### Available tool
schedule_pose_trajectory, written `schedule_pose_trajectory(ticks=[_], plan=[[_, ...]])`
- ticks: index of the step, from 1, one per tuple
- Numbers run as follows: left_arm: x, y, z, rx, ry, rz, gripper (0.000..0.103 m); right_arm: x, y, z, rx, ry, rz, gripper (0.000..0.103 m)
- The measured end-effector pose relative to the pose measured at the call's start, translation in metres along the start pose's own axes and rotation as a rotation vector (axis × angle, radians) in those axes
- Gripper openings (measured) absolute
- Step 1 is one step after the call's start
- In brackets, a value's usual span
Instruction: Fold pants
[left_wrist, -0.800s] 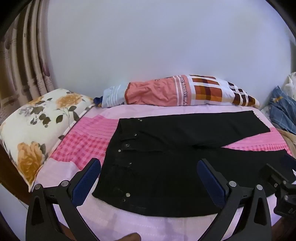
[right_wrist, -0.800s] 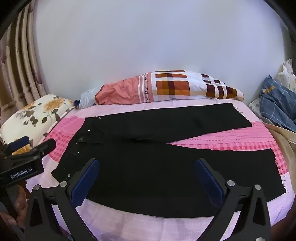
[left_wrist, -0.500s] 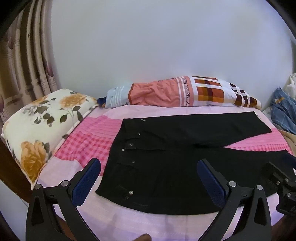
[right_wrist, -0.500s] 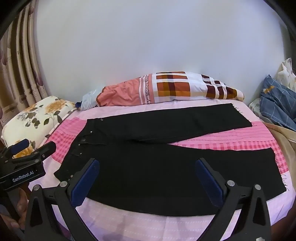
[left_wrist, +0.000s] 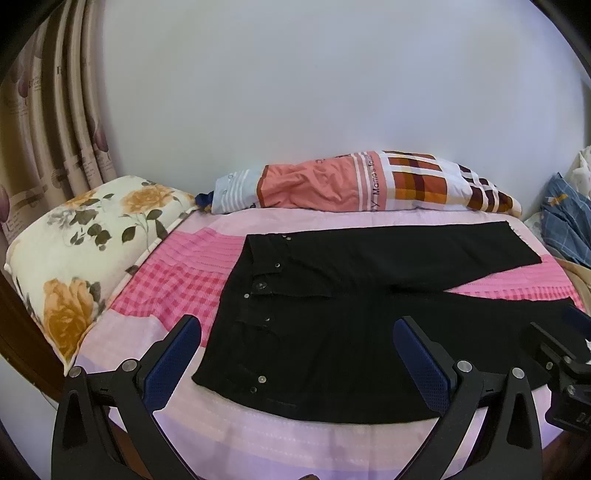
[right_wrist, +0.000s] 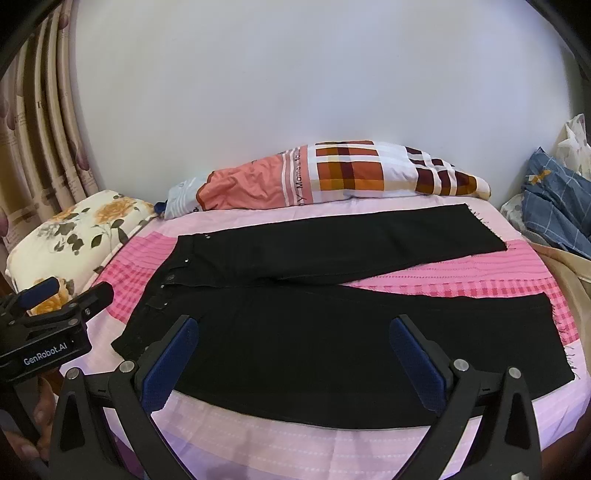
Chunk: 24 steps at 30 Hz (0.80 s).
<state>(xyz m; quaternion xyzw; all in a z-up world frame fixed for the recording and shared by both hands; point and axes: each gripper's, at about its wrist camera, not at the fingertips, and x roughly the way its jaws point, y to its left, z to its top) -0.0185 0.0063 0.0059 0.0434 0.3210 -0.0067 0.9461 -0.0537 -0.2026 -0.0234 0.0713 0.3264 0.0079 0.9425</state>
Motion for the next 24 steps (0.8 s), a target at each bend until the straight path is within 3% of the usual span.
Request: schedule_pose_trajectory(ticks=[24], plan=[[0.0019,-0.0049,-0.0082,-0.007,0.041,0.000,0.103,0.0092,-0.0004,-0.0064,0.026,0.024,0.036,0.102]])
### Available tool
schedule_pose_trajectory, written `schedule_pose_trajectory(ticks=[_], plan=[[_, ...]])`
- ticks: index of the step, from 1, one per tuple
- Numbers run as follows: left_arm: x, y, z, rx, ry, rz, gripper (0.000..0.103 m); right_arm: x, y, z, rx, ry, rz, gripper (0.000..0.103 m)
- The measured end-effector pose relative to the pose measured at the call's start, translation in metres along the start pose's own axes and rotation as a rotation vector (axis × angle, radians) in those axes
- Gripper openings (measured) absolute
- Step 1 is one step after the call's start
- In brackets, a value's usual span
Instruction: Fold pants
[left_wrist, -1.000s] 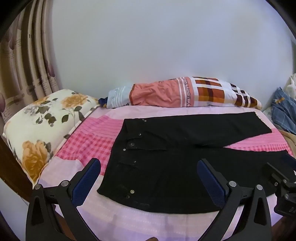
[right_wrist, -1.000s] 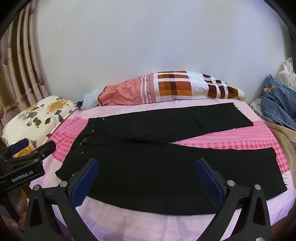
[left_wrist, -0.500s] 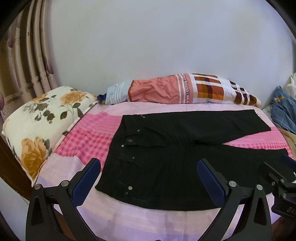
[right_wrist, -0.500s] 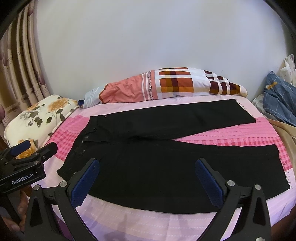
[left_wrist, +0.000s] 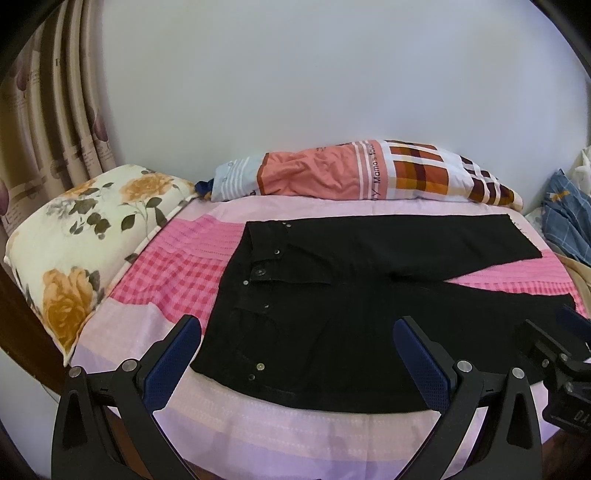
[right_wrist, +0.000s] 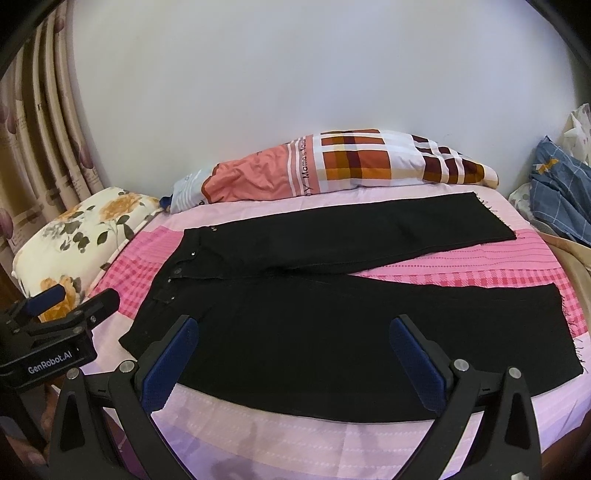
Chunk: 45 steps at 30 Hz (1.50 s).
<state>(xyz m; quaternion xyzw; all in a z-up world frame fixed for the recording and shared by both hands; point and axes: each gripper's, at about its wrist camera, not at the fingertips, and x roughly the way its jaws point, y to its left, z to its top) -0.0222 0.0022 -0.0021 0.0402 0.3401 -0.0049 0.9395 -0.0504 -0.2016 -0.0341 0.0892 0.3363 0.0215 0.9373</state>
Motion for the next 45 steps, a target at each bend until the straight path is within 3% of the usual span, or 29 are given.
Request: schedule_pose_trajectory(ticks=[6,14,22,24,25,28,31,34,36,39,45], plan=[[0.004,0.003,-0.004,-0.023,0.037,-0.028,0.103,0.000,-0.002,-0.001,0.009,0.013,-0.003,0.102],[0.010,0.003,-0.044,-0.085,0.165,-0.193,0.103,0.016,-0.006,0.001,0.027,0.057,-0.016,0.102],[0.035,0.021,-0.044,-0.219,0.215,-0.385,0.103,0.037,-0.006,0.005,0.012,0.092,-0.036,0.102],[0.048,0.030,-0.033,-0.232,0.240,-0.401,0.103,0.042,-0.009,0.009,0.014,0.091,-0.044,0.102],[0.057,0.036,-0.022,-0.213,0.244,-0.364,0.103,0.044,-0.011,0.012,0.018,0.089,-0.049,0.102],[0.083,0.061,0.017,-0.176,0.155,-0.243,0.103,0.053,-0.022,0.018,0.044,0.095,-0.064,0.102],[0.129,0.089,0.057,-0.110,0.107,-0.170,0.103,0.065,-0.034,0.021,0.070,0.116,-0.081,0.102],[0.194,0.117,0.090,-0.075,0.128,-0.185,0.103,0.077,-0.045,0.022,0.094,0.137,-0.100,0.102],[0.244,0.132,0.108,-0.066,0.195,-0.204,0.101,0.084,-0.052,0.024,0.100,0.150,-0.110,0.102],[0.293,0.144,0.125,-0.027,0.215,-0.235,0.099,0.097,-0.059,0.028,0.112,0.161,-0.132,0.102],[0.364,0.141,0.139,0.110,0.260,-0.258,0.078,0.127,-0.062,0.038,0.121,0.197,-0.148,0.102]])
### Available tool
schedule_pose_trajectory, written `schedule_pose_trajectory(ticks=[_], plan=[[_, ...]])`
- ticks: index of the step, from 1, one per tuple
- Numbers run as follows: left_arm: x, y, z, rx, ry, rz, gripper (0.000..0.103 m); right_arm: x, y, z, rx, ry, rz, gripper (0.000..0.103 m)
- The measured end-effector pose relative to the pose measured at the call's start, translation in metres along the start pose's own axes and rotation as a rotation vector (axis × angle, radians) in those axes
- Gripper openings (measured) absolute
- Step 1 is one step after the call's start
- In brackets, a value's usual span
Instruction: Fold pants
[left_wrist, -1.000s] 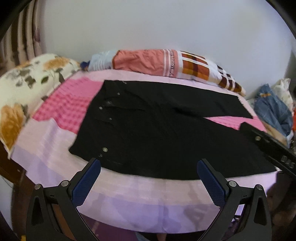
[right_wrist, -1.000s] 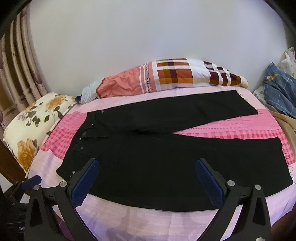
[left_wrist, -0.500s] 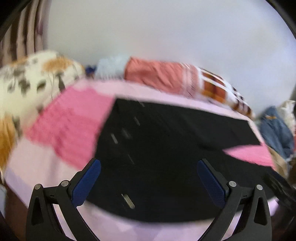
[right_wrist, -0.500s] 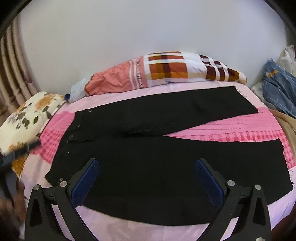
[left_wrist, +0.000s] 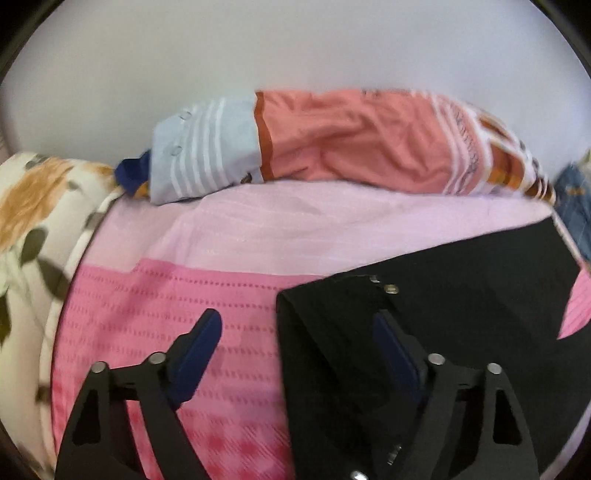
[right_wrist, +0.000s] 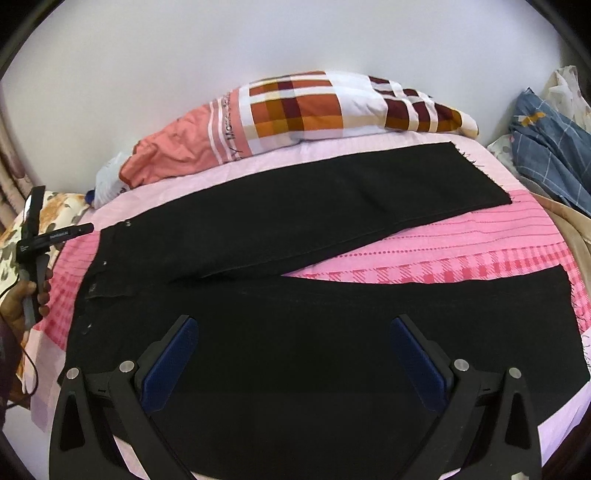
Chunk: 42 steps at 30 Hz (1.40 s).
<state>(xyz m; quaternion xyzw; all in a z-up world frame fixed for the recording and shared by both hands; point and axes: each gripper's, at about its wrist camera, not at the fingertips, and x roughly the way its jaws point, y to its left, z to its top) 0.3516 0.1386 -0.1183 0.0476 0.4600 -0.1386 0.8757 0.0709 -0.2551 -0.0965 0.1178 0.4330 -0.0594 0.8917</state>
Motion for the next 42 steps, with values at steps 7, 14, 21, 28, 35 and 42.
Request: schedule_pose_trajectory(ticks=[7,14,21,28,35,42], plan=[[0.051,0.011,0.007,0.024,0.101,-0.130,0.056,0.014,0.019,0.010,-0.046,0.005,-0.004,0.102],[0.053,0.014,0.007,-0.083,0.130,-0.221,0.032,0.028,0.034,0.028,-0.047,0.018,0.035,0.102],[-0.023,-0.014,-0.011,-0.071,-0.086,-0.143,0.015,0.068,0.007,0.085,0.284,0.102,0.453,0.103],[-0.097,-0.046,-0.037,-0.049,-0.251,-0.166,0.015,0.148,0.024,0.148,0.356,0.254,0.570,0.049],[-0.125,-0.072,-0.075,-0.040,-0.269,-0.187,0.015,0.204,0.018,0.167,0.542,0.357,0.622,0.048],[-0.125,-0.075,-0.089,-0.105,-0.222,-0.219,0.015,0.211,0.018,0.167,0.506,0.328,0.538,0.008]])
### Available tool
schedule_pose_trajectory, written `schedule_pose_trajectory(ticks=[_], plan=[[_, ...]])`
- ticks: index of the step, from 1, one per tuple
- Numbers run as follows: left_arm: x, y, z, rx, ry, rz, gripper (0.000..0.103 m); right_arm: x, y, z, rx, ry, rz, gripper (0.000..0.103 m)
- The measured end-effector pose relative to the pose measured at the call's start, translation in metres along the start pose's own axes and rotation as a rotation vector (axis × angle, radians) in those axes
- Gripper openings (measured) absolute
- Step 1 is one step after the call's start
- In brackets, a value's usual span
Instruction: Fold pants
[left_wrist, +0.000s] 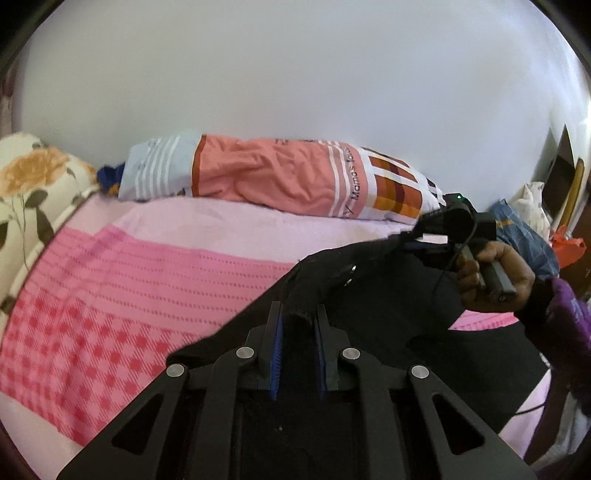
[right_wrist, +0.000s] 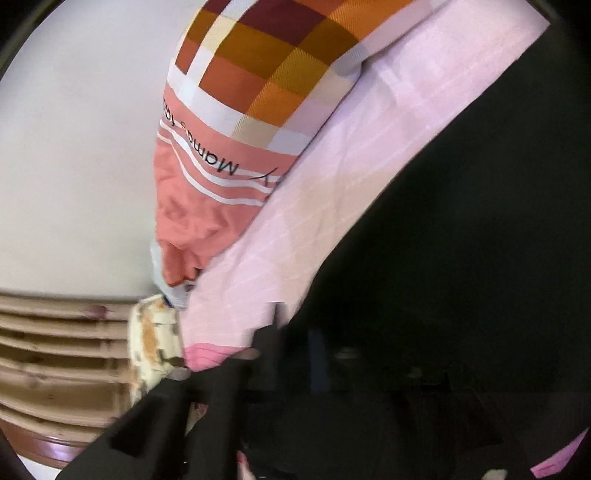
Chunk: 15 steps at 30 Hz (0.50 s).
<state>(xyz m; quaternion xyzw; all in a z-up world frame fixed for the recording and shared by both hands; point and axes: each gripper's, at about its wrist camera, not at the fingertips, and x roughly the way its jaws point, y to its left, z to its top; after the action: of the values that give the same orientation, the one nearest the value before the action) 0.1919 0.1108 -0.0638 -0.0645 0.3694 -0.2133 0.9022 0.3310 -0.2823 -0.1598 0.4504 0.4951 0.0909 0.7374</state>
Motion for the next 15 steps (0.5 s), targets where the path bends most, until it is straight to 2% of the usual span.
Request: schedule_pose_trajectory(ticks=[2,6,10,15], plan=[[-0.001,0.006,0.000,-0.041,0.004,0.001,0.015,-0.014,0.006,-0.015,-0.073,-0.031,-0.016,0.007],[-0.013,0.019,-0.004,-0.118,0.021,0.000,0.015,-0.061,0.006,-0.070,-0.142,-0.064,0.004,0.007],[-0.030,0.026,-0.022,-0.173,0.069,0.016,0.015,-0.094,-0.007,-0.137,-0.149,-0.022,0.021,0.006],[-0.048,0.023,-0.054,-0.208,0.124,0.052,0.016,-0.099,-0.038,-0.206,-0.085,0.081,0.037,0.006]])
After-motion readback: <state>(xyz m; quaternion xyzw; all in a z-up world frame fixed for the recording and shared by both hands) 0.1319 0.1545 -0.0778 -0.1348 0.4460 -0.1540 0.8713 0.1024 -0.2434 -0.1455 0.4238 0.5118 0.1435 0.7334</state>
